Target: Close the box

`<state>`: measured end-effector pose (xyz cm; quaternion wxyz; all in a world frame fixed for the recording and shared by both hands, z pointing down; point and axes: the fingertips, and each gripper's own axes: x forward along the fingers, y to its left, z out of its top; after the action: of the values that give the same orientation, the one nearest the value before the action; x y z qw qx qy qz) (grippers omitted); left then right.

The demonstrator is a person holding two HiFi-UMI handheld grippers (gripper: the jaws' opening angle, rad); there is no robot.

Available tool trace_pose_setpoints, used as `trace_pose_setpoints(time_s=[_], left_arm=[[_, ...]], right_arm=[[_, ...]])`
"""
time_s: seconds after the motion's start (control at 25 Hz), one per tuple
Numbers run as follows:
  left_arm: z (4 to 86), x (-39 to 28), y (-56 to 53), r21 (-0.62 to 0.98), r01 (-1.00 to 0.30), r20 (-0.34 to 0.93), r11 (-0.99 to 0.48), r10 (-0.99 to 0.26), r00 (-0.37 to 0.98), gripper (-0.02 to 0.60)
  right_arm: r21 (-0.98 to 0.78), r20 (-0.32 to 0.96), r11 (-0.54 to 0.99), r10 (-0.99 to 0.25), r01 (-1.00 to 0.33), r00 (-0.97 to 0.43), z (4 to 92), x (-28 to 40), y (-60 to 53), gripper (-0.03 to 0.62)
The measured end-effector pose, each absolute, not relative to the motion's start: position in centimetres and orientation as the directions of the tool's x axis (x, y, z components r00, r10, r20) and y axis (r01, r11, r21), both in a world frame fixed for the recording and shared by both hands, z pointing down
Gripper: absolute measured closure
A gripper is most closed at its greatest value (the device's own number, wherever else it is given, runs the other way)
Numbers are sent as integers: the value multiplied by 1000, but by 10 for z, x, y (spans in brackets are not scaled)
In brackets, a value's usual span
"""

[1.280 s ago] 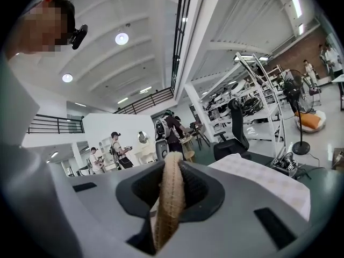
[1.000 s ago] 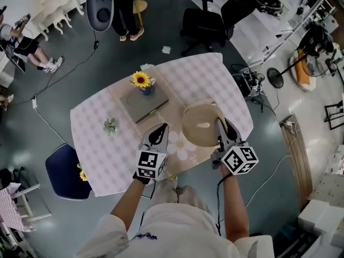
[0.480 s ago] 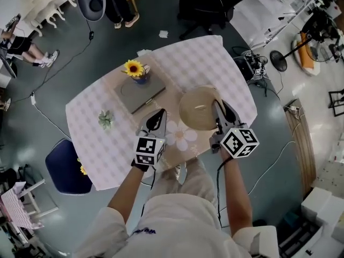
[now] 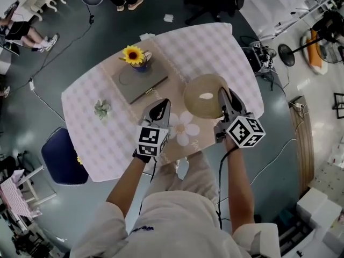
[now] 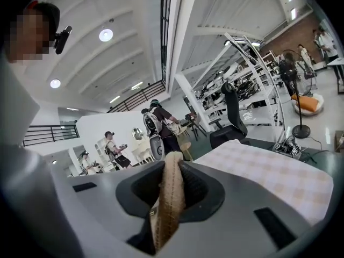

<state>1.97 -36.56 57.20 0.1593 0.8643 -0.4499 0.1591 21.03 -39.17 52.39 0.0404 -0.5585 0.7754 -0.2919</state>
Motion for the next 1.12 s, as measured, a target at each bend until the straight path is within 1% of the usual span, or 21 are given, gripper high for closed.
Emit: trace_pose_setpoints(time_s=[0.56, 0.96, 1.12], left_arm=[[599, 35, -372, 129, -829, 453, -544, -711, 538, 580], [606, 33, -366, 151, -848, 470, -508, -718, 514, 580], [599, 29, -362, 139, -850, 474, -508, -720, 507, 580]], right_arm=[[-574, 302, 139, -880, -807, -367, 573, 225, -421, 524], [-558, 333, 136, -867, -818, -371, 594, 225, -428, 525], [-507, 354, 168, -854, -845, -382, 597, 226, -431, 525]])
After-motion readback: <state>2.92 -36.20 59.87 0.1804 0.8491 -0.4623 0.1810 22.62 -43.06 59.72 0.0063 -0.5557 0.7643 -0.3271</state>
